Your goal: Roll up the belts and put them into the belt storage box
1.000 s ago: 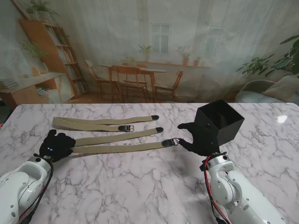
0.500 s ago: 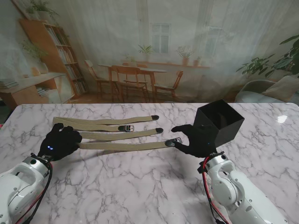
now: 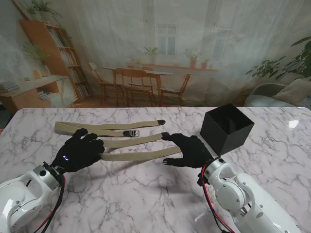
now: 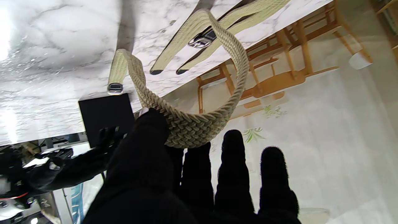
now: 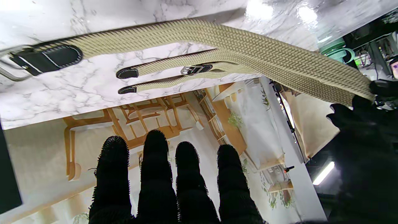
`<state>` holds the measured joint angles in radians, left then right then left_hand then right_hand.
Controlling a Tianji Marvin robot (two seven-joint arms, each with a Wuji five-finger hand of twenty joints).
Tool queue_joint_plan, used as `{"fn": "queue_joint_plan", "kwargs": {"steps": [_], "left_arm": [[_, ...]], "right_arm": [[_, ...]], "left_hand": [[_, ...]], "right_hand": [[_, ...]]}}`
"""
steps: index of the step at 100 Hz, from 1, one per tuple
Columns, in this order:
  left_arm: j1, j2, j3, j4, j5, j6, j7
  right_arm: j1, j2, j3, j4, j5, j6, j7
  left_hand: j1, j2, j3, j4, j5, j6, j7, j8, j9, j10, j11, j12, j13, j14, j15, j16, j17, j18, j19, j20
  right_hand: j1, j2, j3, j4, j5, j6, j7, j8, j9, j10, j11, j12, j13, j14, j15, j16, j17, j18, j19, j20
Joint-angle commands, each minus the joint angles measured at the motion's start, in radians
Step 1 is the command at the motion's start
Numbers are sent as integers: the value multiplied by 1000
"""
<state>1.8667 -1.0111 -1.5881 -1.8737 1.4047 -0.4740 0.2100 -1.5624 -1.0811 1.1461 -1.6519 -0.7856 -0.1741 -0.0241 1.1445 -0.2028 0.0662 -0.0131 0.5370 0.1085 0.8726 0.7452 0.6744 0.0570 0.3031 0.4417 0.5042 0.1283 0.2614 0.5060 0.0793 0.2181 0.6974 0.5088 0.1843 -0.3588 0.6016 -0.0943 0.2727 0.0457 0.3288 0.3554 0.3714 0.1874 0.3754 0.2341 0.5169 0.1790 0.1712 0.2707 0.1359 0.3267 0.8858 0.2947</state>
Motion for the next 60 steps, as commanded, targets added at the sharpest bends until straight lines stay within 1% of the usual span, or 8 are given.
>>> {"fn": "queue_joint_plan", "kwargs": {"steps": [1,11,29,42,49,53,57,60], "left_arm": [[20,-4,10,-20,0,-14,4],[40,-5,8,-38,3,-34,14],[61,-7,2,-61,-2,-63,45],[67,-8,11,-71,-4,-72,60],[68,-8,15,-73,-5,-75,69],[69,-8,15,-74,-3,-75,74],[69,-8,13,-75,-2,-75,77],[70,-8,10,-76,-2,-76,78]], "right_arm": [[42,-2,-9,-4,7,12,23],[96,-1,-43,12,42,29,65],[194,-1,-129,65,129,15,128],[261,-7,-207,121,203,-21,150],[294,-9,-250,152,247,-42,170],[312,-11,-272,169,275,-55,182],[326,-11,-292,181,303,-63,198],[335,-13,-305,192,324,-73,205]], "left_hand": [[71,41,17,-8,-16,11,50,34,21,13,5,-6,22,18,12,10,-4,32,21,-6],[71,41,15,-7,-13,9,47,41,25,12,5,-8,25,18,12,10,-4,33,19,-7],[70,43,14,-6,-11,9,40,49,23,14,4,-8,24,18,10,11,-8,34,15,-9],[68,43,12,-6,-13,8,36,56,24,12,6,-7,27,18,12,12,-9,34,14,-9],[69,44,13,-5,-12,8,34,59,23,13,6,-7,26,17,12,12,-11,35,12,-10],[68,44,11,-6,-12,7,33,60,24,11,6,-7,27,17,13,13,-12,35,12,-10],[68,44,12,-5,-12,7,32,62,23,12,6,-7,26,19,13,13,-13,36,11,-11],[68,44,11,-5,-12,7,31,63,23,12,6,-7,26,17,12,13,-14,37,10,-11]], "right_hand": [[-63,-26,-17,-16,-30,53,-60,-20,-56,16,-43,-23,-52,9,-53,-41,-25,15,-42,17],[-81,-62,-22,-26,-3,104,-95,-23,-91,26,-66,-37,-87,12,-71,-53,-46,13,-75,20],[-138,-148,80,-43,-44,64,-125,15,-136,24,-98,-55,-125,17,-91,-67,-67,32,-154,6],[-156,-161,93,-51,-27,32,-115,30,-153,24,-108,-60,-130,18,-92,-67,-66,48,-166,7],[-160,-165,104,-54,-12,-43,-59,80,-159,22,-116,-65,-139,15,-94,-66,-70,50,-184,9],[-148,-171,104,-53,16,-117,-10,119,-161,21,-117,-65,-145,12,-96,-66,-74,51,-191,13],[-122,-181,101,-51,54,-243,51,163,-161,16,-117,-65,-148,9,-96,-64,-76,49,-196,16],[-104,-188,95,-48,76,-306,105,202,-160,10,-115,-65,-148,5,-94,-62,-77,48,-198,19]]}}
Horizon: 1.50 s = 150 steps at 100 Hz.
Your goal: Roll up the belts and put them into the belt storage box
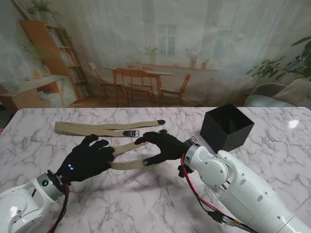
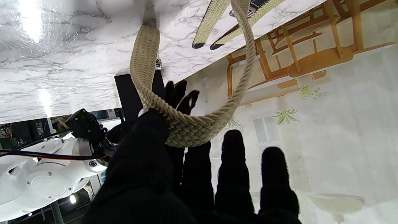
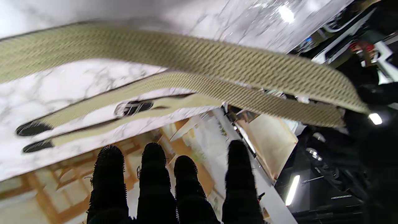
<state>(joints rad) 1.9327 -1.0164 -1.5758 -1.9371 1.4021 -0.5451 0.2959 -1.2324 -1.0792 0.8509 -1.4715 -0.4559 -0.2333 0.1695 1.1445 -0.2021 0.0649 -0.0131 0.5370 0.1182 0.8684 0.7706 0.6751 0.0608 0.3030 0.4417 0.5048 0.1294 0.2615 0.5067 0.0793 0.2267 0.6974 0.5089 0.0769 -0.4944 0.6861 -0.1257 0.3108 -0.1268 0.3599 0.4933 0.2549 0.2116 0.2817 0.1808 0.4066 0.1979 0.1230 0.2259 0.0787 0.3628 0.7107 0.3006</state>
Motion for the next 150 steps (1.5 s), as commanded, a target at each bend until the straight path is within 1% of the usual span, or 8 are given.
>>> {"fn": "queue_joint_plan", "kwargs": {"steps": [1,19,33,51,69,119,136,150], "left_arm": [[4,-3,-3,-12,0,-5,-8],[12,-6,-14,-7,-13,-13,-2],[19,-7,-28,-5,-16,-8,-8],[18,-8,-35,4,-28,-3,-34],[11,-11,-32,11,-51,-9,-54],[0,-13,-26,-11,-75,-35,-91],[6,-14,-35,-15,-71,-40,-76],[13,-15,-42,-18,-71,-46,-62]], "right_arm": [[8,-15,-14,15,0,-17,12],[15,-19,-36,29,50,-51,21],[-13,-18,-14,17,83,-66,27],[-81,-12,46,-29,65,-76,10],[-125,-12,83,-56,49,-61,-8],[-114,-34,96,-22,22,-1,-90],[-110,-40,112,-11,-13,27,-129],[-104,-45,125,2,-15,60,-143]], "left_hand": [[68,44,13,-5,-12,-3,35,38,21,8,6,-7,25,16,12,12,-15,28,9,-11],[67,45,12,-6,-12,-3,31,42,23,7,8,-7,25,14,12,13,-21,31,2,-14],[67,44,11,-5,-13,-7,29,49,22,6,7,-7,26,13,11,12,-22,34,-3,-17],[66,44,11,-5,-11,-8,26,54,24,5,6,-8,28,12,9,12,-24,35,-7,-19],[65,44,10,-5,-10,-8,23,58,25,4,6,-8,30,12,9,12,-24,38,-10,-20],[63,44,10,-5,-7,-11,15,69,27,2,4,-8,34,10,7,11,-25,38,-18,-22],[63,45,10,-5,-7,-11,12,71,27,4,4,-8,32,10,6,11,-24,39,-19,-21],[63,44,10,-5,-6,-10,11,72,28,4,4,-8,33,11,6,11,-25,38,-20,-21]], "right_hand": [[14,-58,8,-16,55,-159,106,85,-41,-16,-19,-10,-35,-16,-45,-16,-18,11,-23,16],[177,-112,-43,-1,290,-296,450,260,143,-49,124,81,37,-27,-15,-11,17,14,-12,19],[437,-110,-236,-15,451,-311,675,304,550,-205,224,217,297,-97,113,76,74,36,45,-6],[471,-171,106,-147,528,-267,817,259,986,-233,517,419,655,-169,315,230,197,38,151,-1],[454,-170,139,-131,513,-220,852,238,1009,-209,629,467,737,-151,387,279,254,30,237,20],[375,-100,124,-124,403,-156,809,147,895,-195,508,408,626,-130,319,258,221,19,260,26],[236,-16,92,-5,345,-52,643,174,736,-153,385,367,542,-104,289,240,184,20,264,42],[212,8,-12,7,252,4,562,205,545,-116,404,390,425,-80,291,233,152,13,264,62]]}}
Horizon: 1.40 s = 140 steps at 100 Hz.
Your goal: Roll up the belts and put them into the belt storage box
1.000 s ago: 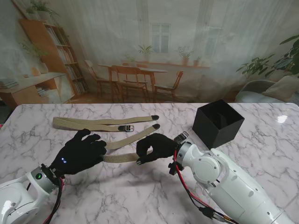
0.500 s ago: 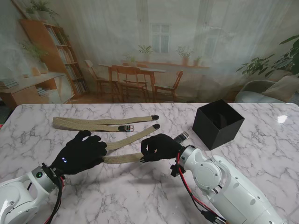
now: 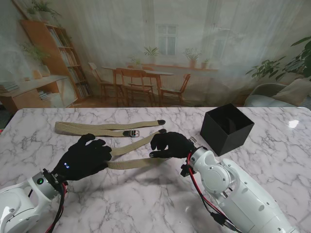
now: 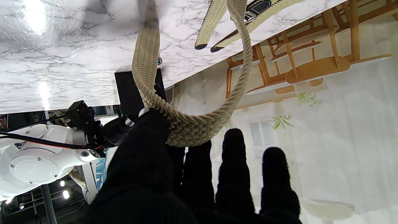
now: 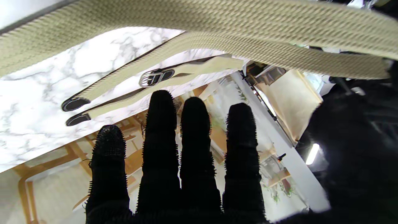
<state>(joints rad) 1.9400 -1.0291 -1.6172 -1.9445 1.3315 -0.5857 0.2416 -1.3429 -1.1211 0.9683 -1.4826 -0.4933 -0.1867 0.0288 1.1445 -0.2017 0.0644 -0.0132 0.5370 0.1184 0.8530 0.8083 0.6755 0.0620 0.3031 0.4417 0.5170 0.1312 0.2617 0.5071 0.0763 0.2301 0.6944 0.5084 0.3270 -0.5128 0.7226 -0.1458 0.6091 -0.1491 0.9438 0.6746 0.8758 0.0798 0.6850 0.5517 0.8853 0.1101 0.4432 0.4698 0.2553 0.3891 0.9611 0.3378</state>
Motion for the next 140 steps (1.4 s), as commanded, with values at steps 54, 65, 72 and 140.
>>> {"fn": "queue_joint_plan", "kwargs": {"steps": [54,65,72,140], "left_arm": [[3,-2,14,-24,6,-15,12],[-3,-2,15,-28,7,-15,16],[-8,-2,18,-30,7,-16,19],[-12,-1,22,-32,17,-35,57]], "right_arm": [[108,4,-90,80,13,-82,49],[155,9,-153,101,55,-118,107],[183,11,-195,112,74,-138,135],[333,-35,-422,218,147,-142,151]], "left_hand": [[61,45,10,-5,-6,-12,24,39,27,2,4,-7,22,8,6,11,-22,34,-19,-19],[62,45,11,-4,-6,-11,24,40,27,2,4,-7,22,8,6,12,-23,35,-20,-19],[62,45,10,-5,-6,-11,23,40,28,4,4,-7,21,10,6,12,-23,36,-20,-19],[60,45,10,-5,-6,-13,22,42,28,-1,5,-6,23,7,6,12,-24,35,-21,-18]], "right_hand": [[-149,-71,-53,29,-348,81,-547,-283,-531,137,-243,-186,-477,46,-210,-153,-187,-45,-142,51],[-197,-60,-38,19,-370,114,-597,-306,-576,137,-307,-242,-521,49,-295,-201,-213,-48,-218,36],[-229,-52,-29,13,-355,168,-615,-313,-589,139,-327,-265,-530,51,-324,-217,-218,-46,-256,28],[-104,-40,-82,18,14,156,-405,-51,-527,136,-305,-303,-493,56,-336,-242,-197,-33,-280,-2]]}}
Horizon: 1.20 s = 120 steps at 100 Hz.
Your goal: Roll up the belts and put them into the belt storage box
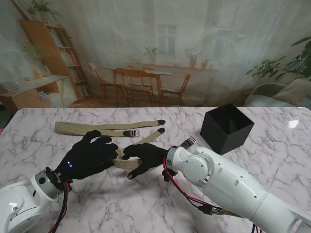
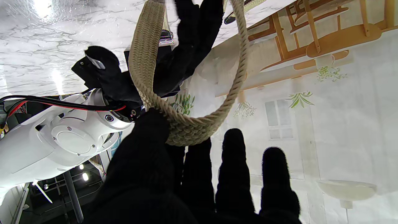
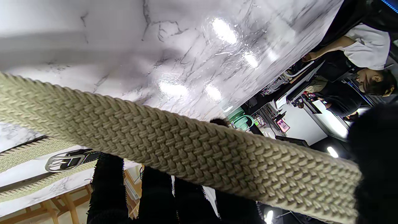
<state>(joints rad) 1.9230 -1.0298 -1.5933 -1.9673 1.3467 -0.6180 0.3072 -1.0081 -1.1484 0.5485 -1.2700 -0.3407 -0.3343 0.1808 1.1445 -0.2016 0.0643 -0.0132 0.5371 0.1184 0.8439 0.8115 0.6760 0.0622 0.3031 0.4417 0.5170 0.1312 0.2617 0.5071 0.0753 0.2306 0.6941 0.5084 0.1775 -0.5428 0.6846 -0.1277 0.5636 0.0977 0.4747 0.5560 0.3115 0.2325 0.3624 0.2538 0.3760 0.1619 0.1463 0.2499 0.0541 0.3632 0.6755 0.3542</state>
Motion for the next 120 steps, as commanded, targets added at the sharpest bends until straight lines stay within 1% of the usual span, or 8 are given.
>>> {"fn": "queue_joint_plan", "kwargs": {"steps": [1,14,18,25,31,52,73,120], "left_arm": [[5,-1,-3,-9,2,-2,-8],[10,0,-13,-9,8,4,-3],[11,0,-16,-8,9,6,-3],[13,1,-19,-8,19,9,-1],[14,2,-21,-8,19,10,-5],[15,3,-23,1,21,22,-15],[-9,5,1,31,8,25,-64],[-74,19,80,126,-6,82,-220]], "right_arm": [[-2,-8,-3,5,-6,5,-2],[-26,-4,15,-10,-22,14,-17],[-33,1,23,-19,-24,15,-10],[-54,10,43,-37,-24,19,-1],[-78,15,66,-54,-28,26,-3],[-163,54,158,-139,-69,29,39],[-269,94,264,-233,-166,23,90],[-526,130,501,-392,-360,43,132]], "left_hand": [[60,45,10,-5,-7,-13,31,39,28,1,5,-6,23,7,6,12,-22,35,-21,-18],[62,46,11,-4,-7,-12,31,39,27,1,4,-7,22,8,6,12,-23,36,-22,-18],[61,46,11,-5,-6,-11,31,39,27,1,4,-7,22,8,6,12,-23,35,-22,-18],[60,46,10,-5,-6,-13,31,40,28,0,5,-6,24,7,6,12,-23,36,-22,-18],[62,46,11,-4,-6,-13,31,40,27,1,4,-7,23,6,6,12,-24,35,-23,-18],[60,46,10,-5,-7,-14,30,40,27,2,4,-7,23,7,5,12,-24,35,-23,-18],[59,46,10,-5,-6,-15,30,40,28,1,4,-7,24,5,5,12,-24,35,-25,-18],[58,45,11,-3,-5,-16,29,39,29,-1,3,-7,24,7,4,11,-27,36,-33,-21]], "right_hand": [[61,-3,-55,2,68,-104,81,79,49,-23,21,-3,21,3,-38,-23,6,-6,7,-20],[303,80,-244,43,277,-223,228,77,355,-173,18,-3,109,-38,-32,-50,30,-8,31,-62],[424,116,-354,38,310,-258,311,-41,445,-196,2,-11,140,-52,-26,-58,37,-13,47,-90],[338,29,98,-112,303,-313,489,-202,619,-234,-8,-12,206,-86,-8,-57,51,-19,66,-119],[350,15,213,-140,332,-327,520,-239,767,-254,22,5,277,-128,20,-48,62,-23,74,-126],[397,38,214,-137,339,-245,506,-318,1049,-209,100,82,526,-233,139,14,213,-71,217,-81],[430,69,179,-125,329,-158,494,-331,1153,-207,271,180,779,-201,294,119,373,-97,428,-13],[444,73,180,-122,341,-116,500,-332,1148,-188,364,191,858,-163,356,172,408,-114,490,-9]]}}
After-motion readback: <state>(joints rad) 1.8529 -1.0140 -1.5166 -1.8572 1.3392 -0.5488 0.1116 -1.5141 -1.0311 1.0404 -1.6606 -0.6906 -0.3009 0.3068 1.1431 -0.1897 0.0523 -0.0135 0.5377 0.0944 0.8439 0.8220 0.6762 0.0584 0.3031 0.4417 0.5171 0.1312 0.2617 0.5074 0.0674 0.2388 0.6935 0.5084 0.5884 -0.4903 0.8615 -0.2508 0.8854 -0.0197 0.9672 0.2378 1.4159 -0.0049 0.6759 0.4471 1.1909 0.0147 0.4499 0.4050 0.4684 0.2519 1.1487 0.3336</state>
